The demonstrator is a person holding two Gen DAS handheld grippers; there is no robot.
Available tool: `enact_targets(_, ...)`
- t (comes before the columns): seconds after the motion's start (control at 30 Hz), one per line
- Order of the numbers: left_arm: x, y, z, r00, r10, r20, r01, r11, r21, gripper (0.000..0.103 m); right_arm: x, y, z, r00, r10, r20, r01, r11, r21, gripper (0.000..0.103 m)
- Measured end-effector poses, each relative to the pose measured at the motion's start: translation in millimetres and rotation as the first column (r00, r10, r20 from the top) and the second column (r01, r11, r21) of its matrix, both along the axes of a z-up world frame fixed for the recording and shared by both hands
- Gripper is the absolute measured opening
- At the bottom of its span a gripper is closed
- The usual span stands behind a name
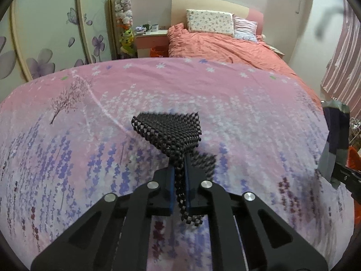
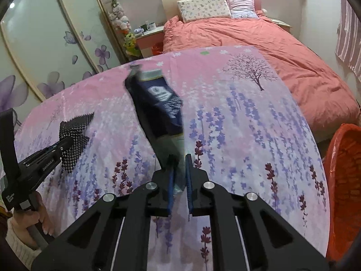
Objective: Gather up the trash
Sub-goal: 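Lift and carry the mesh mat and wipes packet over the orange basket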
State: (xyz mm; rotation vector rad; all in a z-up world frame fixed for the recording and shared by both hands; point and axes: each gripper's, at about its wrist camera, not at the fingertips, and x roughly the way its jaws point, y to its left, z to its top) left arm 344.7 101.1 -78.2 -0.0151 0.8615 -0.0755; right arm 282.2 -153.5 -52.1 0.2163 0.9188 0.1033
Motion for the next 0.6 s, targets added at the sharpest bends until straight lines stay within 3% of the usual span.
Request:
enact_targets(0.23, -21.5, -26.0, 43.0, 0.994, -0.066, 0.083, 0.067, 0.998, -0.009, 0.008, -21.2, -16.2, 30.5, 0.997, -0.024, 0.076, 0.021, 0.999, 0.035, 0.009)
enact_targets(0.6, -61.6, -87.7, 101.3, 0.961, -0.202, 0.189, 0.213, 0.976, -0.038, 0.008, -57.2, -59.6, 70.0, 0.981, -0.099, 0.166, 0.088, 0.993, 0.075, 0.009)
